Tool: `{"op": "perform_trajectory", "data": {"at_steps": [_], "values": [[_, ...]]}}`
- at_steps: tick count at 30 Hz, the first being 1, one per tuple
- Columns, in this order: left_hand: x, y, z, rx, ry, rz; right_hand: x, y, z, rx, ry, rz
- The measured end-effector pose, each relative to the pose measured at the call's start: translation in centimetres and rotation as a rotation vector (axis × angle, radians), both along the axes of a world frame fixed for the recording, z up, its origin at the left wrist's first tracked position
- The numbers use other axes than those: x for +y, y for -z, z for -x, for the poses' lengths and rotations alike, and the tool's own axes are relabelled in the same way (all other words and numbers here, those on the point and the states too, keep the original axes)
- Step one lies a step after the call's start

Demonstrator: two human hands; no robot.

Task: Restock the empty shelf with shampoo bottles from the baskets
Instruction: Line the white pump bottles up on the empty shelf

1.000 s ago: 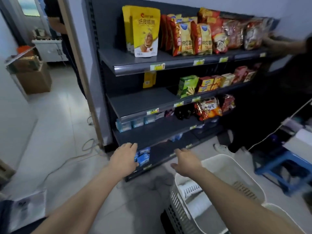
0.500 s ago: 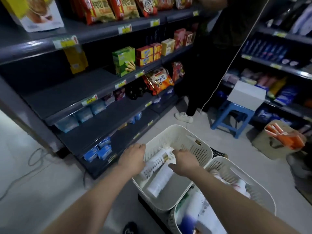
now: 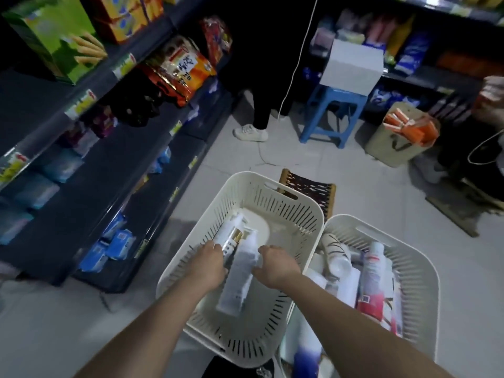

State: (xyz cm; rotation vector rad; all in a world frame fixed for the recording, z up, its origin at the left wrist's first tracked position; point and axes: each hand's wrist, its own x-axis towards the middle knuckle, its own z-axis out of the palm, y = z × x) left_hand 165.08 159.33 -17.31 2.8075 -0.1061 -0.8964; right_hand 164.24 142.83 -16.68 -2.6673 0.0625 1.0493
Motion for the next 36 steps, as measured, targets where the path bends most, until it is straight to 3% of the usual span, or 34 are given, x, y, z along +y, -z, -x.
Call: {"op": "perform_trajectory", "data": {"at_steps": [9, 14, 20, 23, 29, 36], "values": [[0.1, 7.4, -2.1, 0.124, -0.058, -0.01, 3.0, 6.7, -1.5, 0.266, 0.467, -0.207], [-0.8, 9.3, -2.3, 0.102, -0.156, -0.01, 3.9, 9.7, -1.3, 0.256, 0.771, -0.252], [-1.4, 10.8, -3.2, 0.24, -0.203, 0.042, 2.4, 11.7, -1.5, 0.25, 1.282, -0.398], [-1.9, 11.2, -3.9, 0.388, -0.329, 0.204, 1.8, 12.6, -2.0, 0.24, 1.432, -0.443], [-2.3, 12.3, -4.8, 0.501, -0.71, 0.553, 2.0, 13.9, -1.8, 0.232, 1.494, -0.521], [-1.8, 11.4, -3.6, 0.654, -0.945, 0.753, 1.2, 13.1, -1.0, 0.3, 1.62, -0.687]]}}
